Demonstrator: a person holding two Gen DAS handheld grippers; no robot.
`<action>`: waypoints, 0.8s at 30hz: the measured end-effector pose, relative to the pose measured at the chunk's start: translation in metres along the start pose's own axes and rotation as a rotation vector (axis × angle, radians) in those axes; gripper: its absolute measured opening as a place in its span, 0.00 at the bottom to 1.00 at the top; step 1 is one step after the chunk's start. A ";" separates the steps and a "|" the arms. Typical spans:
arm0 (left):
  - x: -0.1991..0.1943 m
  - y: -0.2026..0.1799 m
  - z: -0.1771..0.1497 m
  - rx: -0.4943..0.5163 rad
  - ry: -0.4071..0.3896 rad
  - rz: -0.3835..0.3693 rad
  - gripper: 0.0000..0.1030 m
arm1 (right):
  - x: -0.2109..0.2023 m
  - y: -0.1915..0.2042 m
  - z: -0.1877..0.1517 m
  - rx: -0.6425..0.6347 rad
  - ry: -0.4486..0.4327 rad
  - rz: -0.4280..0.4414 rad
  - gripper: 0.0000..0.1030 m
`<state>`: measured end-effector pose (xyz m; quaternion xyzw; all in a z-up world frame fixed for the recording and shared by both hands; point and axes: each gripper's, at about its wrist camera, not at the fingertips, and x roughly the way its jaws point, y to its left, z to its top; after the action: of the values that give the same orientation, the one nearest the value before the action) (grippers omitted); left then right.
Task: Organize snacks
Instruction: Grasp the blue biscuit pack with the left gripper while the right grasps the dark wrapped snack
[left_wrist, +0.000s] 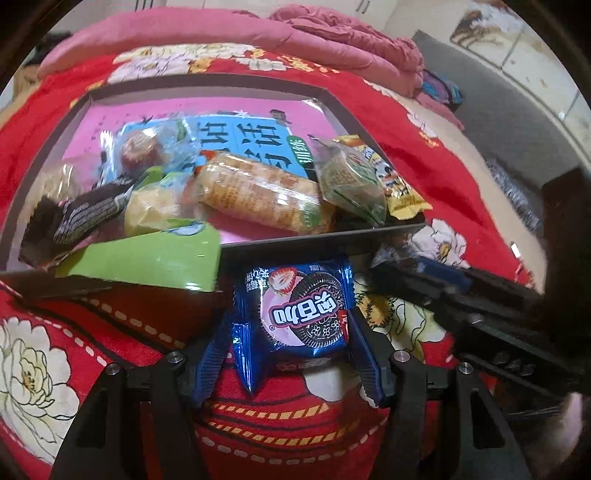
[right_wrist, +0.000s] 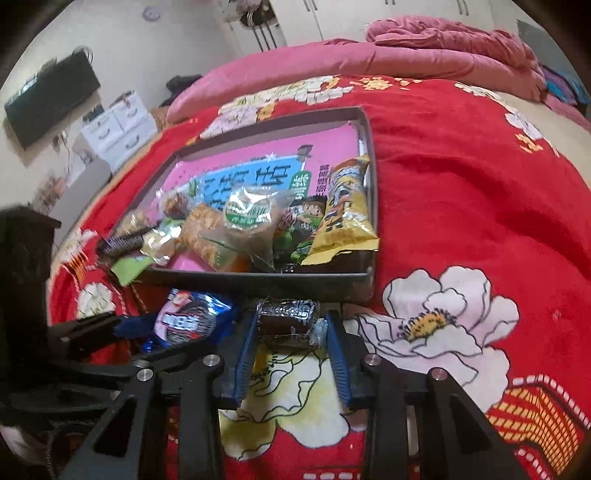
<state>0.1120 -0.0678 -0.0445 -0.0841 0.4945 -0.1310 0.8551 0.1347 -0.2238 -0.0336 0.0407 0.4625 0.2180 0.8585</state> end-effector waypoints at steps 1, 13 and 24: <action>0.001 -0.003 0.000 0.014 -0.001 0.014 0.62 | -0.004 -0.002 0.000 0.016 -0.011 0.018 0.35; -0.017 -0.001 -0.001 0.024 -0.012 -0.041 0.47 | -0.040 0.005 0.014 0.066 -0.193 0.215 0.35; -0.094 0.044 0.008 -0.046 -0.220 -0.028 0.47 | -0.031 0.026 0.032 0.050 -0.208 0.247 0.36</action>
<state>0.0800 0.0035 0.0245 -0.1244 0.3992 -0.1217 0.9002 0.1371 -0.2085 0.0158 0.1411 0.3679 0.3051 0.8670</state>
